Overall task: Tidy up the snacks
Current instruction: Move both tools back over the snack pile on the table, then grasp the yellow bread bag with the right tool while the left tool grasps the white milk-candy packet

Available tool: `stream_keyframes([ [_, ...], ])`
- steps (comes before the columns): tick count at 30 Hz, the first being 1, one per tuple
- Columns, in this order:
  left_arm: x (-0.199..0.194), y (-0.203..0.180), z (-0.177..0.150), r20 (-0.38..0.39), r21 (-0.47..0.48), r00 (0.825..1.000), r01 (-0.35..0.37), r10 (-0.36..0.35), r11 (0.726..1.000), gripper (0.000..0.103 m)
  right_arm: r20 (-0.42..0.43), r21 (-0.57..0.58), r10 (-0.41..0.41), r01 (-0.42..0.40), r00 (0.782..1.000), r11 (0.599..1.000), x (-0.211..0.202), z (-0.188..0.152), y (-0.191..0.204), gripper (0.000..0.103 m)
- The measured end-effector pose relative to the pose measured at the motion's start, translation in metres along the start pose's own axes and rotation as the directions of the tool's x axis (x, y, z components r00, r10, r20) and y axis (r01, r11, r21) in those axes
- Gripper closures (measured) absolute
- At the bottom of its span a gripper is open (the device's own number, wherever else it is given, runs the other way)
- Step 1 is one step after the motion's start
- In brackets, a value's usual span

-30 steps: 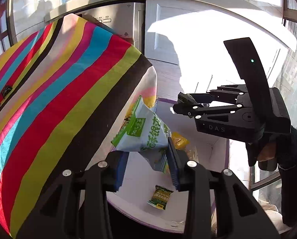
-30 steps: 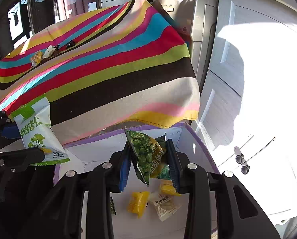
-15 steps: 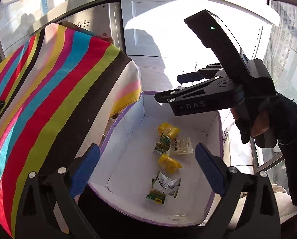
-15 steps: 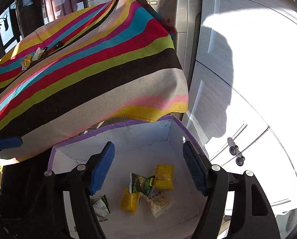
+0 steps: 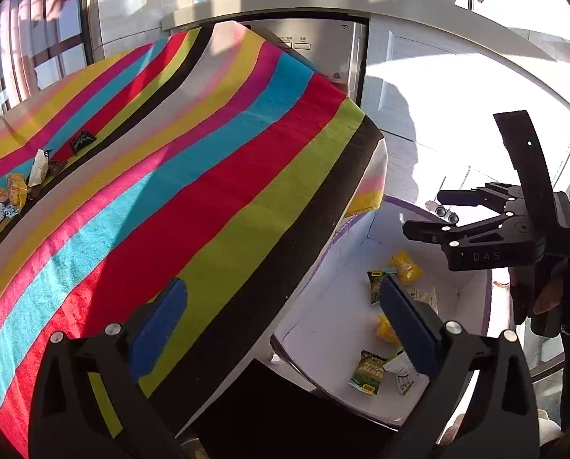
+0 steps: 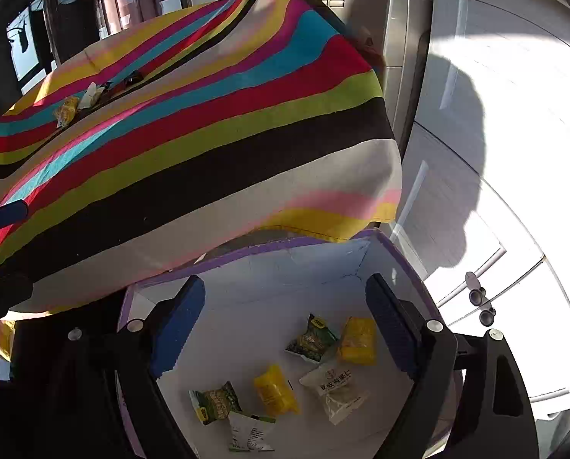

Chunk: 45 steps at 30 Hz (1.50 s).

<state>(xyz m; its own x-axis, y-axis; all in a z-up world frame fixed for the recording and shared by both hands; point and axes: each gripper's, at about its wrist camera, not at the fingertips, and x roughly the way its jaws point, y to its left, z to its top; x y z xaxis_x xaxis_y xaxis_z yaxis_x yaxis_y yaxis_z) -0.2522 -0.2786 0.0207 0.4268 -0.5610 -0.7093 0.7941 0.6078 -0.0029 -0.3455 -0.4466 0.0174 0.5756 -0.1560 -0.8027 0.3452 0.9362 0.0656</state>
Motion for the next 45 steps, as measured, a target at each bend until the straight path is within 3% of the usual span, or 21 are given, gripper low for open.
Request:
stream_keyframes([
  [4,-0.017,0.069,0.000,-0.007,-0.121,0.988,-0.154,0.155,0.981,0.003,-0.003,-0.064,0.069,-0.069,0.998,0.996,0.005,0.016,0.041,0.017],
  [8,-0.035,0.173,-0.007,-0.069,-0.371,0.962,-0.272,0.266,0.888,0.002,-0.001,-0.162,0.111,-0.109,0.994,0.981,0.018,0.040,0.093,0.017],
  [11,-0.040,0.240,-0.016,-0.175,-0.453,0.906,-0.421,0.384,0.786,0.002,0.005,-0.197,0.177,-0.172,0.984,0.965,0.028,0.065,0.133,0.017],
  [14,-0.046,0.285,-0.030,-0.199,-0.479,0.844,-0.526,0.497,0.702,0.002,-0.002,-0.206,0.268,-0.262,0.964,0.943,0.043,0.095,0.175,0.017],
  [18,-0.065,0.325,-0.049,-0.152,-0.601,0.840,-0.497,0.521,0.626,0.002,0.006,-0.270,0.304,-0.291,0.953,0.918,0.072,0.142,0.245,0.017],
  [19,-0.070,0.330,-0.054,-0.137,-0.632,0.843,-0.479,0.521,0.609,0.002,0.011,-0.290,0.307,-0.291,0.952,0.912,0.079,0.153,0.263,0.017],
  [20,-0.074,0.334,-0.058,-0.122,-0.664,0.856,-0.447,0.503,0.600,0.002,0.014,-0.313,0.310,-0.291,0.950,0.904,0.088,0.165,0.281,0.017],
  [26,-0.079,0.346,-0.073,-0.091,-0.757,0.901,-0.339,0.424,0.558,0.002,0.044,-0.396,0.293,-0.253,0.955,0.883,0.142,0.225,0.384,0.017],
  [30,-0.073,0.343,-0.072,-0.082,-0.751,0.907,-0.328,0.412,0.573,0.003,0.053,-0.429,0.265,-0.217,0.963,0.877,0.170,0.253,0.435,0.020],
  [33,-0.070,0.337,-0.068,-0.085,-0.727,0.906,-0.341,0.415,0.596,0.003,0.062,-0.430,0.210,-0.164,0.976,0.888,0.188,0.269,0.454,0.029],
  [37,-0.070,0.336,-0.069,-0.081,-0.729,0.910,-0.333,0.408,0.598,0.003,0.046,-0.465,0.085,-0.054,0.995,0.884,0.217,0.271,0.467,0.034],
  [40,-0.071,0.339,-0.072,-0.075,-0.746,0.914,-0.317,0.399,0.586,0.002,0.066,-0.495,0.096,-0.052,0.993,0.867,0.215,0.268,0.462,0.037],
  [42,-0.070,0.340,-0.073,-0.074,-0.752,0.915,-0.312,0.396,0.581,0.003,0.038,-0.503,0.108,-0.075,0.993,0.861,0.210,0.268,0.451,0.061],
  [45,-0.070,0.339,-0.073,-0.074,-0.751,0.915,-0.314,0.398,0.581,0.003,-0.011,-0.445,0.242,-0.222,0.970,0.868,0.190,0.265,0.414,0.062],
])
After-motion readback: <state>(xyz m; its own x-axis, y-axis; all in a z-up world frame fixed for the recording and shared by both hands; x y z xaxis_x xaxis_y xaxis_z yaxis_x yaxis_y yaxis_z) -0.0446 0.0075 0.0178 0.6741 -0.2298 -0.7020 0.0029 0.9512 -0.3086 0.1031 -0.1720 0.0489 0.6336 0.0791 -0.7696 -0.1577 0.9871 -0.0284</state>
